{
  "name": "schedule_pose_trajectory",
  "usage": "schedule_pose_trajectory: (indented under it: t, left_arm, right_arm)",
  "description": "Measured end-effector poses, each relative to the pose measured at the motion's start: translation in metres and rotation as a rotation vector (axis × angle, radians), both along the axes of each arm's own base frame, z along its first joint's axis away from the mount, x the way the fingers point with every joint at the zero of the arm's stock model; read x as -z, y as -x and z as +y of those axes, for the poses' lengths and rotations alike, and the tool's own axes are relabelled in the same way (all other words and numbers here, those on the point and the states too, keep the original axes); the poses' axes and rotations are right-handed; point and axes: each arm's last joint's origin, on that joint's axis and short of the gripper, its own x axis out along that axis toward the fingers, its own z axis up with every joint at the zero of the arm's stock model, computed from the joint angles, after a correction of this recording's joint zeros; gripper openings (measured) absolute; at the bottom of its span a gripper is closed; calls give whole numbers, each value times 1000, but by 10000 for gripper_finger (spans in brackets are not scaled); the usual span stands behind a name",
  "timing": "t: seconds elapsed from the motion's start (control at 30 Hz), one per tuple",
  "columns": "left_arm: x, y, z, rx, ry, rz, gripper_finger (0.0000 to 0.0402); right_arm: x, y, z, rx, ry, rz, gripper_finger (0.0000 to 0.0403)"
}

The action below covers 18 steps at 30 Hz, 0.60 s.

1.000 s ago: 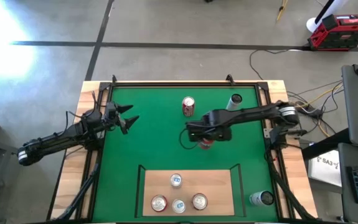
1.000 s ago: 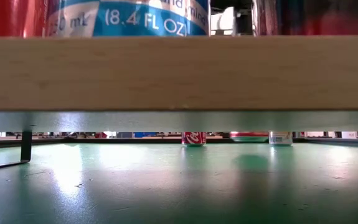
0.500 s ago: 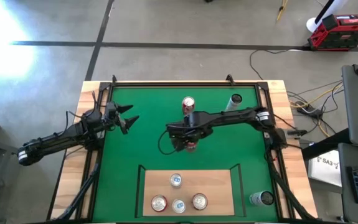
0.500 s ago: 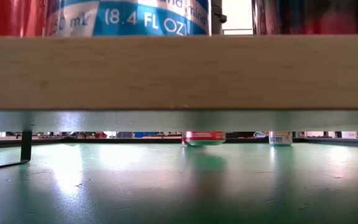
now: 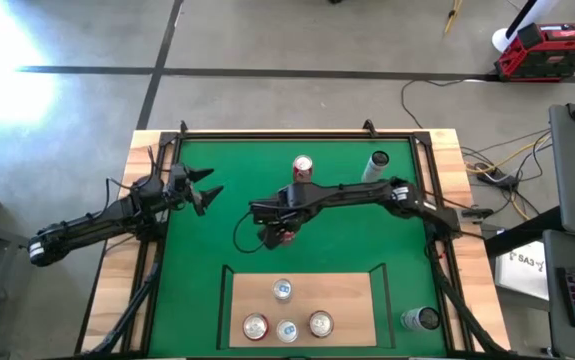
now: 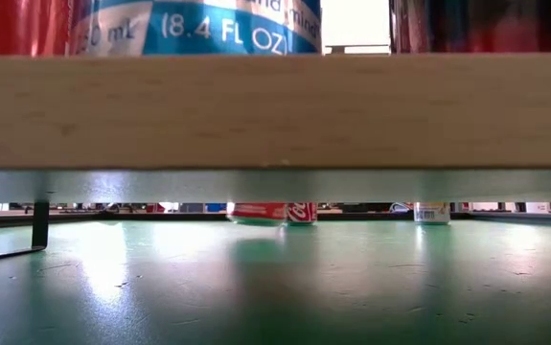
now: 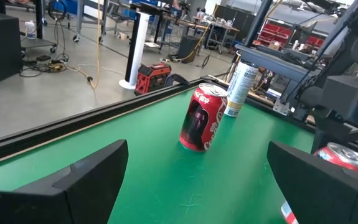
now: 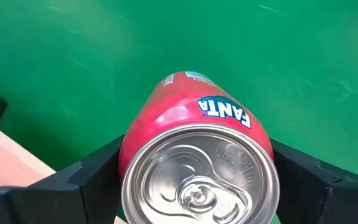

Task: Place canned beverage on shelf
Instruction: Move the orange soda can to the center of the table

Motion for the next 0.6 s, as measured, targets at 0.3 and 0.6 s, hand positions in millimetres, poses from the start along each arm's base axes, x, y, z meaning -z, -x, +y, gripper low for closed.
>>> schedule_pose_trajectory:
  t: [0.3,0.6]
  left_arm:
    - [0,0,0,0,0,0,369]
    - [0,0,0,1,0,1,369]
  right_arm:
    - [3,-18,1,-83,20,-62,307]
    - [3,-18,9,-191,46,-67,308]
